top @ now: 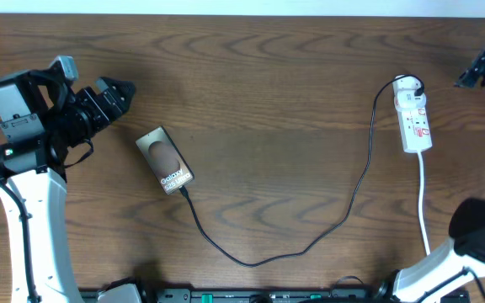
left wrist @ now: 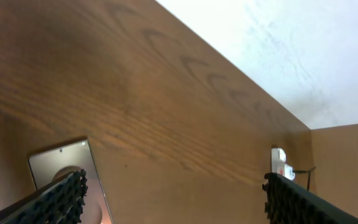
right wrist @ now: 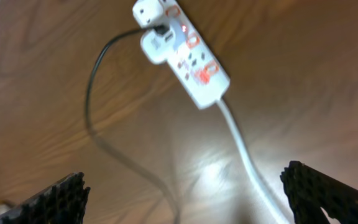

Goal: Plug charger to phone and switch on socket

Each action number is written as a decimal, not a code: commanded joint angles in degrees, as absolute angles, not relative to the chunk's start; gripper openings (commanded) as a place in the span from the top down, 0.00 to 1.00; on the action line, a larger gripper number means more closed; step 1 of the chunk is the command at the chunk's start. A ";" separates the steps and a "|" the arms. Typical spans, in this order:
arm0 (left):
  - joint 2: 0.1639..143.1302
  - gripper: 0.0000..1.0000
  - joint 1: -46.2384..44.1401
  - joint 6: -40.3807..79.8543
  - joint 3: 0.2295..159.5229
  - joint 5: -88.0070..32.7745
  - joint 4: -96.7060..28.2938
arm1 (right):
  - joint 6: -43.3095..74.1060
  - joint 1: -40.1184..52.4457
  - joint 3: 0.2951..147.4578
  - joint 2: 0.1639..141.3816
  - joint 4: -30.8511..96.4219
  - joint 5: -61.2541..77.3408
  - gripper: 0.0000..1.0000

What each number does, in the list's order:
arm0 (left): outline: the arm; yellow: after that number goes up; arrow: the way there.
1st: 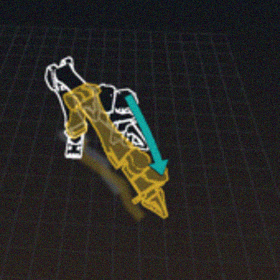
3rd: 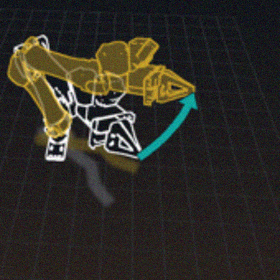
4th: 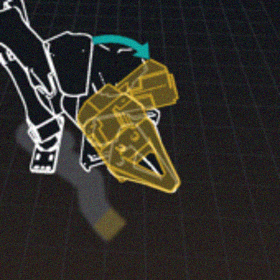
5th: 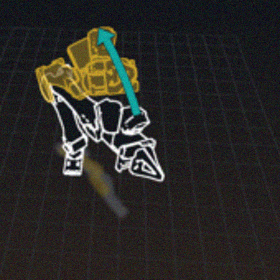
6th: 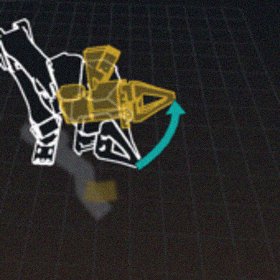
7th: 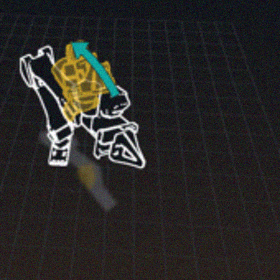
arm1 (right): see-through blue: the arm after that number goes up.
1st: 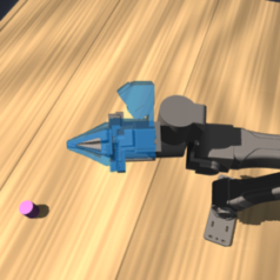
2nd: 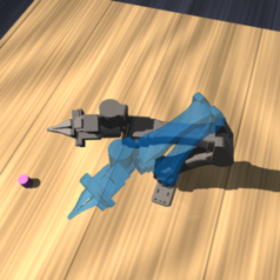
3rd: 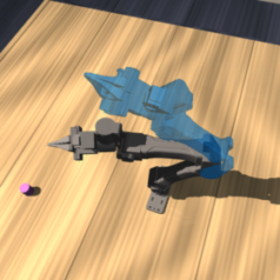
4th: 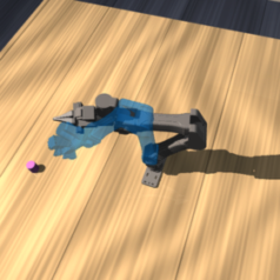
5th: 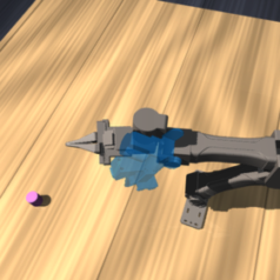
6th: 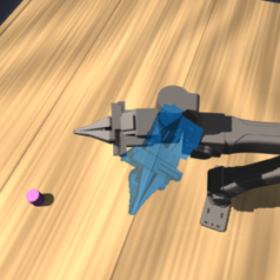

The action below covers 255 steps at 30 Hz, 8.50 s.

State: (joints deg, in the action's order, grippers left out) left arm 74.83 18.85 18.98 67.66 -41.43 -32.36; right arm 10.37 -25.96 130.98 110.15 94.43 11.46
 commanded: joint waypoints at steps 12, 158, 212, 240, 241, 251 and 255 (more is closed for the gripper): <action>74.96 0.11 18.90 17.61 68.14 -40.91 -33.17 | 19.90 -25.12 131.52 99.48 97.21 11.27 0.01; 0.23 0.10 -3.29 8.60 0.23 1.93 -4.05 | 19.90 -22.44 130.76 99.59 87.24 9.93 0.01; 0.23 0.10 -3.29 8.60 0.23 1.93 -4.05 | 18.48 -7.07 0.32 11.77 -5.65 -5.50 0.01; 0.23 0.11 -3.29 8.60 0.23 1.93 -4.05 | 4.21 -4.49 0.32 0.27 4.29 1.91 0.01; 0.23 0.11 -3.29 8.60 0.23 1.93 -4.05 | 4.21 -4.45 0.32 0.27 4.29 1.91 0.01; 0.23 0.10 -3.29 8.60 0.23 1.93 -4.05 | 4.21 -4.45 0.32 0.30 4.29 1.89 0.01; 0.23 0.11 -3.29 8.60 0.23 1.93 -4.05 | 4.21 -4.45 0.32 0.30 4.27 1.89 0.01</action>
